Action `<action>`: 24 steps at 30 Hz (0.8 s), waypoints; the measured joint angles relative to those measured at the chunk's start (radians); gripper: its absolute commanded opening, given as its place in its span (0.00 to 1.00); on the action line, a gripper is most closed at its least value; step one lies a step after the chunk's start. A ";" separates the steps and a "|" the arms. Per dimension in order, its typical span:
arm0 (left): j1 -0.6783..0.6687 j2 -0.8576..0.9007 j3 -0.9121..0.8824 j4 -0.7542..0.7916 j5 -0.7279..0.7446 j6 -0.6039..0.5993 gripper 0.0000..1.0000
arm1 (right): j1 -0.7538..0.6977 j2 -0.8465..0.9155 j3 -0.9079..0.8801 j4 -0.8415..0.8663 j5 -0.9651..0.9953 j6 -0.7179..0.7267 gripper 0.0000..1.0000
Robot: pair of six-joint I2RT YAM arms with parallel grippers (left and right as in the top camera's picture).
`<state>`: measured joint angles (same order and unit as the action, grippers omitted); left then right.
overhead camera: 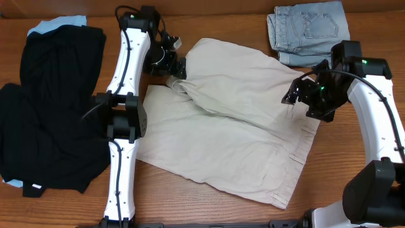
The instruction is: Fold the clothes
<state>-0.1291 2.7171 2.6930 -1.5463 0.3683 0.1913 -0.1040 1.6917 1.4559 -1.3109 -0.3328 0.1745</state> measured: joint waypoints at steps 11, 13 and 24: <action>-0.034 0.014 0.000 0.039 0.022 0.003 0.76 | 0.000 0.000 0.000 0.015 0.000 0.000 0.89; -0.045 0.018 -0.001 0.041 0.022 0.006 0.62 | 0.000 0.000 0.000 0.017 0.000 0.000 0.89; -0.056 0.023 -0.002 0.022 -0.010 0.018 0.04 | 0.000 0.000 0.000 0.021 0.000 0.000 0.89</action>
<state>-0.1852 2.7403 2.6907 -1.5246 0.3584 0.2092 -0.1040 1.6917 1.4559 -1.2903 -0.3332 0.1745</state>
